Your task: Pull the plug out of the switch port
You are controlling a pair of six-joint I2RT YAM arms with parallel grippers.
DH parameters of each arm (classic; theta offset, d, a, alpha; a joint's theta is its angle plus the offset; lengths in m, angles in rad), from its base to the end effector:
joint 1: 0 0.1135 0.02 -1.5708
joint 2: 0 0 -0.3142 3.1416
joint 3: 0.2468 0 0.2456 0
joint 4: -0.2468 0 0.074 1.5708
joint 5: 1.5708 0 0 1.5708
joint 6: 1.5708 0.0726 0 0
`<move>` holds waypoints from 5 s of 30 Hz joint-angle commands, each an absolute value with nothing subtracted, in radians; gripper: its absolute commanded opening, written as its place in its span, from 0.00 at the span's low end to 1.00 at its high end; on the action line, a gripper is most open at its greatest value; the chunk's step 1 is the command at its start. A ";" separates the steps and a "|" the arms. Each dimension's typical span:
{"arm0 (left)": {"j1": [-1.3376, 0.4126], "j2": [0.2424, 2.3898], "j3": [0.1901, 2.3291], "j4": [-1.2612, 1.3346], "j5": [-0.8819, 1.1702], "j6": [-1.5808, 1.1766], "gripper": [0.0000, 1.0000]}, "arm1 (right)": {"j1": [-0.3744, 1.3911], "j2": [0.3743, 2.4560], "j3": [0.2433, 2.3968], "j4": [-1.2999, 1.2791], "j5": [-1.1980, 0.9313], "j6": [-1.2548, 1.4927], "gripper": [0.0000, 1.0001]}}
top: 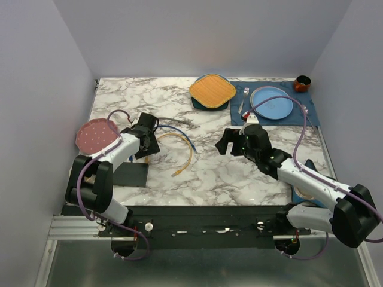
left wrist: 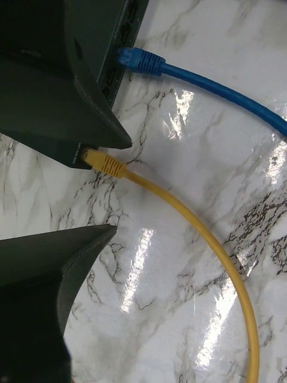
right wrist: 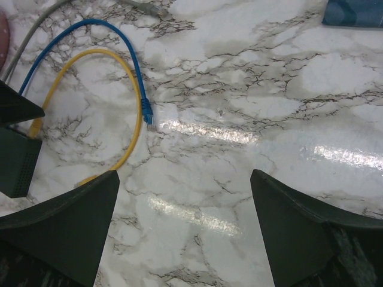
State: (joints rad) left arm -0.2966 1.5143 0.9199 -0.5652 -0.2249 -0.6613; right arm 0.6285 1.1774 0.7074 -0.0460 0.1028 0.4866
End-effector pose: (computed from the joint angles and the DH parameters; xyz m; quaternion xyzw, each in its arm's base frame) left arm 0.2831 -0.0696 0.2108 -0.1989 0.9525 0.0040 0.2307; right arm 0.2197 0.1505 0.2772 -0.0354 0.8626 0.2283 0.4500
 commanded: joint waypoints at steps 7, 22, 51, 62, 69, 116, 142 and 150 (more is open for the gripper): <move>-0.296 1.594 0.894 -0.523 -0.163 -0.681 0.59 | 0.634 1.183 0.699 -0.035 0.103 0.499 0.99; -0.402 1.621 0.917 -0.495 -0.083 -0.690 0.20 | 0.634 1.174 0.712 -0.051 0.127 0.502 1.00; -0.658 1.709 1.333 -0.618 -0.336 -0.563 0.46 | 0.632 1.100 0.739 -0.146 0.222 0.477 1.00; -0.655 1.505 1.086 -0.609 -0.325 -0.785 0.99 | 0.632 1.186 0.747 -0.040 0.053 0.466 0.94; -0.657 1.087 0.815 -0.627 -0.348 -0.982 0.99 | 0.644 1.400 0.883 0.011 -0.089 0.486 0.74; -0.423 1.517 0.814 -0.488 -0.077 -0.905 0.00 | 0.887 1.976 1.270 -0.147 -0.272 0.440 0.03; -0.196 1.513 1.146 -0.565 -0.112 -0.808 0.09 | 0.810 1.948 1.579 -0.308 -0.068 0.408 0.14; -0.362 1.310 0.844 -0.463 -0.083 -0.871 0.49 | 0.687 2.210 1.910 -0.485 -0.057 0.362 0.09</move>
